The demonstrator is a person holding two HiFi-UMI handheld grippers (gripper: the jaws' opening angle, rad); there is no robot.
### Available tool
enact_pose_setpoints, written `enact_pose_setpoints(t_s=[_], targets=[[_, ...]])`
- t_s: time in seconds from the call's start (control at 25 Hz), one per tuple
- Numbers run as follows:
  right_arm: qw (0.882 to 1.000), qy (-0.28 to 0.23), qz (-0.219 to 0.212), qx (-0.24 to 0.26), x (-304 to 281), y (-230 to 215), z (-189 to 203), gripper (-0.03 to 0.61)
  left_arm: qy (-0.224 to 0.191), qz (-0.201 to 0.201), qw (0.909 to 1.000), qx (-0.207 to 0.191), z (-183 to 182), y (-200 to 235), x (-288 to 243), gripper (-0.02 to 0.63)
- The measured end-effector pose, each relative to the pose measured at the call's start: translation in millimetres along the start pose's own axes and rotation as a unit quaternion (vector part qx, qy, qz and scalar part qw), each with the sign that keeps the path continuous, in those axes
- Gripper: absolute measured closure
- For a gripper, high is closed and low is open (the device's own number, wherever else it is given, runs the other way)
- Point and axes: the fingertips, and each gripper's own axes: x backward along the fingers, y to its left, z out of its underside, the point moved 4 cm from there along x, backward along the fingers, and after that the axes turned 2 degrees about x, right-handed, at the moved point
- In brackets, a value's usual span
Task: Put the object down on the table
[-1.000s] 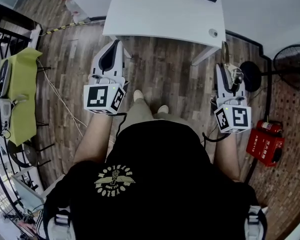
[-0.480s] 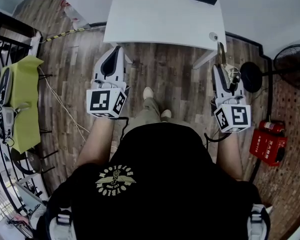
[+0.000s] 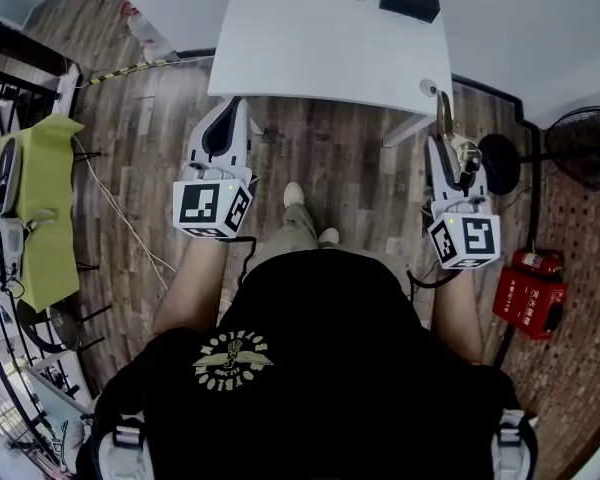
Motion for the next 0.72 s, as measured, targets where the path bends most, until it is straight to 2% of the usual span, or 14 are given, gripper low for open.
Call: enact_pose_setpoints(t_s=[0.28,0.52,0.72], targets=[[1.000,0.007,-0.001,-0.011,-19,0,7,0.476,0.018,0.005,0.9997,0.012,12,7,-16,0.607],[1.000,0.010,0.003,-0.012,-33,-7,6,0.476,0.014,0.020,0.9996,-0.012,7,1,-33,0.607],[1.000,0.009,0.002,-0.016,-47,-8,9,0.476,0.018,0.035,0.9991,-0.014,13,2,-48,0.607]])
